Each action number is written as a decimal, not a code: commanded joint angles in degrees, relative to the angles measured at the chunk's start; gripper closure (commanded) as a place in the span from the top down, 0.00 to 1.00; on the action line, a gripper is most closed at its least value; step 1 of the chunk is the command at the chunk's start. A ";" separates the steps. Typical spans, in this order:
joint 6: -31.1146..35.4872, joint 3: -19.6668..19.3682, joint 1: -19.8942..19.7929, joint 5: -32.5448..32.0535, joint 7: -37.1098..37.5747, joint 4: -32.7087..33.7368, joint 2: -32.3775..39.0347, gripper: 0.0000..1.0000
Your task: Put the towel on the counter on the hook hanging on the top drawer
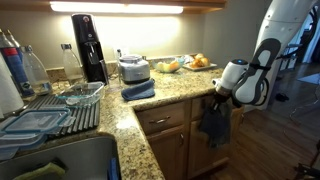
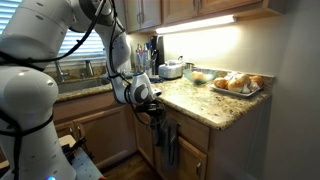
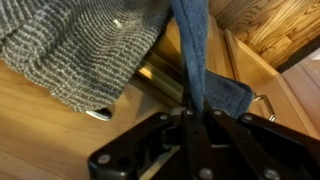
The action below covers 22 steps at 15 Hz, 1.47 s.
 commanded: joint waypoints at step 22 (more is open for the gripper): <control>-13.66 4.29 -3.73 -1.00 4.32 3.07 -3.72 0.05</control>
